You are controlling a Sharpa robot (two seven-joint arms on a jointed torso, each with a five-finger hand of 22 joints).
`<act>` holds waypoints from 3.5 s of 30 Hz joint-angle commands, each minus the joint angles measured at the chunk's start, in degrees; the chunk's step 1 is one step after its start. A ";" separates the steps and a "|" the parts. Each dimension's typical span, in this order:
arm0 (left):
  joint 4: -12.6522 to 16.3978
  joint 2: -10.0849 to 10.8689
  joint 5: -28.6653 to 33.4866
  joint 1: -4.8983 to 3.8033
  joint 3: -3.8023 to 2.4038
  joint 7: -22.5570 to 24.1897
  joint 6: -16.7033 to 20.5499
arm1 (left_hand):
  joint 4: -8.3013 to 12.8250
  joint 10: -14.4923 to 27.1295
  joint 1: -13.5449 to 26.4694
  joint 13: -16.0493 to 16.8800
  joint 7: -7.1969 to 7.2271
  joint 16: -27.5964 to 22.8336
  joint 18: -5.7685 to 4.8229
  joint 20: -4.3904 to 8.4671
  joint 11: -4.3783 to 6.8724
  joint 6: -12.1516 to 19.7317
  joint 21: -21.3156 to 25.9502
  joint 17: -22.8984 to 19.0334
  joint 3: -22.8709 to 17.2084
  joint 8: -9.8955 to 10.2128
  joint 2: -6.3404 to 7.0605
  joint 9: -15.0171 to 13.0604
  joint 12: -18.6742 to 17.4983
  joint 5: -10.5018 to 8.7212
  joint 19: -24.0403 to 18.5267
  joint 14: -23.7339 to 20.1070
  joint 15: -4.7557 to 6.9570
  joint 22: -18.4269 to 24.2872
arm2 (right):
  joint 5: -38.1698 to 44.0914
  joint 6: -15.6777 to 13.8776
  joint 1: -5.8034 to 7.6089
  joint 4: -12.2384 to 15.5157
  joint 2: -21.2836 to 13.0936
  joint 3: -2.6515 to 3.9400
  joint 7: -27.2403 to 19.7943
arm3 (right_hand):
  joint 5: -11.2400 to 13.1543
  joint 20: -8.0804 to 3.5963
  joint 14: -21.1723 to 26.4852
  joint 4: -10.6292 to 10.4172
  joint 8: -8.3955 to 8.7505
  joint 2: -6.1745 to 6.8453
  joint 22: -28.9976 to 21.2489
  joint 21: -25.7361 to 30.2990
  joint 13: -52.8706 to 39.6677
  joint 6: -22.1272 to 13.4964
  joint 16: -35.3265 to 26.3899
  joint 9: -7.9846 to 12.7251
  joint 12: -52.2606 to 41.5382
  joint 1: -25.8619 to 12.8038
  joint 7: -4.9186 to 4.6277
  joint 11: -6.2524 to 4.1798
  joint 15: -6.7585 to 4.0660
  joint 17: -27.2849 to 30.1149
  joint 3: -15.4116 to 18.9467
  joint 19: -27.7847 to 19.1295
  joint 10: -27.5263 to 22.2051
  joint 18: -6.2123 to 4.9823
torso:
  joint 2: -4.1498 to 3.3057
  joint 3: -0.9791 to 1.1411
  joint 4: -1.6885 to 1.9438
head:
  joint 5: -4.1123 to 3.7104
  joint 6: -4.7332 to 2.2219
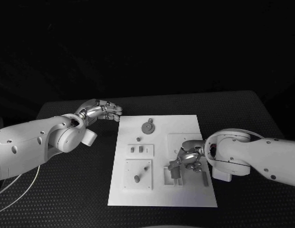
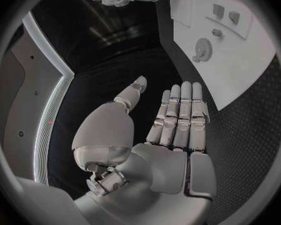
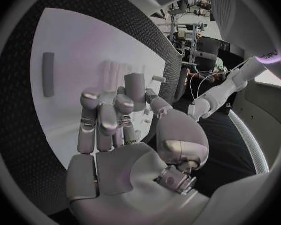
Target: Assemble the parts on the task board
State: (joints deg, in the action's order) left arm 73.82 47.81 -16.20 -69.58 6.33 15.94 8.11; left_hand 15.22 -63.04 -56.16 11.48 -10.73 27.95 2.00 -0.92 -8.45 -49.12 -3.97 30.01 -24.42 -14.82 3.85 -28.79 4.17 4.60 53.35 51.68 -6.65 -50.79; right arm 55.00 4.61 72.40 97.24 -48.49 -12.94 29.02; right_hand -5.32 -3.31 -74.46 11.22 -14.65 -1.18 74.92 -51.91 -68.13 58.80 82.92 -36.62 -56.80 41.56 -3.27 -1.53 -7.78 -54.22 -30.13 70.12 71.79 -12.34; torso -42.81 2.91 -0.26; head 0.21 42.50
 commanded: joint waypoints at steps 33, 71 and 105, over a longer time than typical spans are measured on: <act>0.29 0.04 0.27 -0.32 -0.03 0.10 -0.94 | -0.31 -0.43 0.57 -0.11 0.17 -0.46 0.62 -0.27 -0.06 0.17 0.03 0.24 -0.26 -0.42 0.03 0.09 -0.21 -0.26 -0.39 -0.01 -0.28 0.12 | -3.44 -0.26 -1.37 -1.01 2.08 -0.59 2.01 | -0.14 -0.10 -0.25 1.63 -0.15 0.21 0.93 -0.08 0.11 1.77 0.03 0.01 0.26 -1.48 -1.22 -0.36 -0.06 0.20 -2.89 0.24 -0.11 -2.66 | 0.05 0.05 -0.06 | 0.89 0.93; 0.40 0.19 0.27 -0.37 -0.03 0.01 -0.91 | -0.42 -0.44 0.67 -0.16 0.17 -0.65 0.62 -0.32 -0.06 0.17 0.03 0.43 -0.35 -0.45 0.02 0.12 -0.21 -0.27 -0.47 -0.03 -0.32 0.17 | -2.94 -1.35 -2.31 -1.72 3.20 -0.67 2.42 | -0.12 -0.29 0.02 -1.09 0.25 4.47 0.89 0.13 0.11 1.75 -0.19 0.11 0.42 -3.94 -1.21 -0.37 -0.11 1.02 -4.05 0.30 -0.18 -2.66 | 0.01 0.10 -0.05 | 1.18 1.38; 0.39 0.19 0.27 -0.49 -0.02 -0.08 -0.80 | -0.45 -0.45 0.69 -0.20 0.17 -0.82 0.63 -0.34 -0.06 0.19 0.03 0.58 -0.41 -0.46 0.08 0.15 -0.21 -0.27 -0.56 -0.08 -0.36 0.21 | -2.20 -0.13 -2.49 -2.00 3.54 -0.76 2.48 | -0.07 -0.55 0.57 -6.90 0.71 11.62 0.85 0.58 0.08 1.19 -0.80 -0.07 0.65 -4.21 -1.36 -0.25 -0.02 2.58 -6.76 0.41 -0.54 -2.66 | 0.06 0.06 -0.11 | 1.47 1.92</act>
State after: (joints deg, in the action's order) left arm 74.07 48.05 -16.19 -69.96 6.34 15.50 7.96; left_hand 14.93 -63.04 -56.16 11.37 -10.73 27.50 2.00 -1.13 -8.45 -49.12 -3.97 30.54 -24.76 -15.03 3.85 -28.72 4.17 4.60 53.14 51.68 -6.65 -50.67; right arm 52.72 3.41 70.43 95.15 -45.37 -13.41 32.11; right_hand -5.34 -3.41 -74.01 4.50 -14.54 10.05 74.92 -51.68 -68.09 59.28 82.48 -36.60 -56.35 37.35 -3.50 -1.77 -7.58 -51.70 -36.97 70.45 71.94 -12.37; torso -42.74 2.98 -0.36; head 1.66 44.41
